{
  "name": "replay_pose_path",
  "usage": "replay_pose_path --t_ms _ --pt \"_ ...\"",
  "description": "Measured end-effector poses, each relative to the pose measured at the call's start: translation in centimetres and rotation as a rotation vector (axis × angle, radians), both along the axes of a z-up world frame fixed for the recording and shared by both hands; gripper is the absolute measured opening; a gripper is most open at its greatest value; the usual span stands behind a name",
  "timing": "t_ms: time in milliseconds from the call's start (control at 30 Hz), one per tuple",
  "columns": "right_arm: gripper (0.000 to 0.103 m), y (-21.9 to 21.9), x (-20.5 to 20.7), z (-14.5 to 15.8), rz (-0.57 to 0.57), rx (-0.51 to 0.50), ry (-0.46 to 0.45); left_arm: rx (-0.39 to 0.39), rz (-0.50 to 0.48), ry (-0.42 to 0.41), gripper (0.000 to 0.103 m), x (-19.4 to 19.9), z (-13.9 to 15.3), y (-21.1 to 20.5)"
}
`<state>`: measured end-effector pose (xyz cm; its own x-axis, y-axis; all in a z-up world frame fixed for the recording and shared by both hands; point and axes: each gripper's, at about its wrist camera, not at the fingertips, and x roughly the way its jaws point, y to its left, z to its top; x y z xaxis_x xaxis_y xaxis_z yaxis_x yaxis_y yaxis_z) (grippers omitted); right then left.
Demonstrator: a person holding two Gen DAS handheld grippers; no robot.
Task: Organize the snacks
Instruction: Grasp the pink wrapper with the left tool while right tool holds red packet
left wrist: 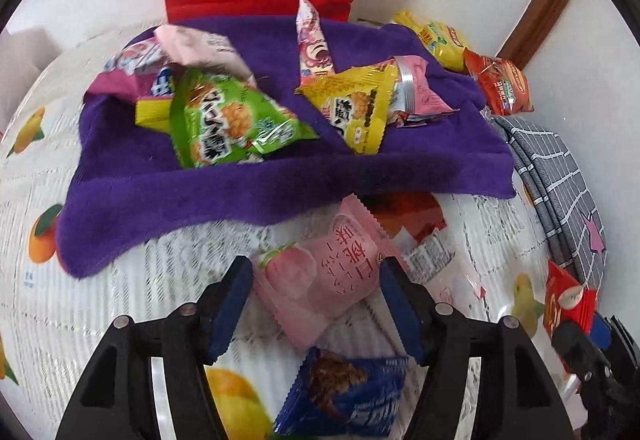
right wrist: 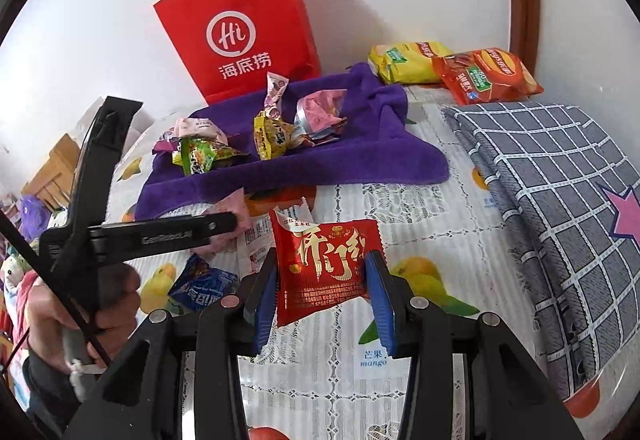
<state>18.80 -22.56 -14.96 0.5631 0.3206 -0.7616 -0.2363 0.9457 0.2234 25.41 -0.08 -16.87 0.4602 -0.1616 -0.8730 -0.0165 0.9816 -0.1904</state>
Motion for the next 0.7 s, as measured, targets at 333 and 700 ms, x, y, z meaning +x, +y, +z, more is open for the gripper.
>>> replay_pose_path --t_ms 333,700 --pt "0.042 -0.4 0.0 -1.2 0.006 0.002 0.035 0.035 -0.073 -0.067 0.036 -0.8 0.1 -1.0" --pt "0.042 -1.9 -1.2 -1.3 -0.021 0.033 0.057 0.038 -0.068 -0.063 0.008 -3.1 1.3 -0.2"
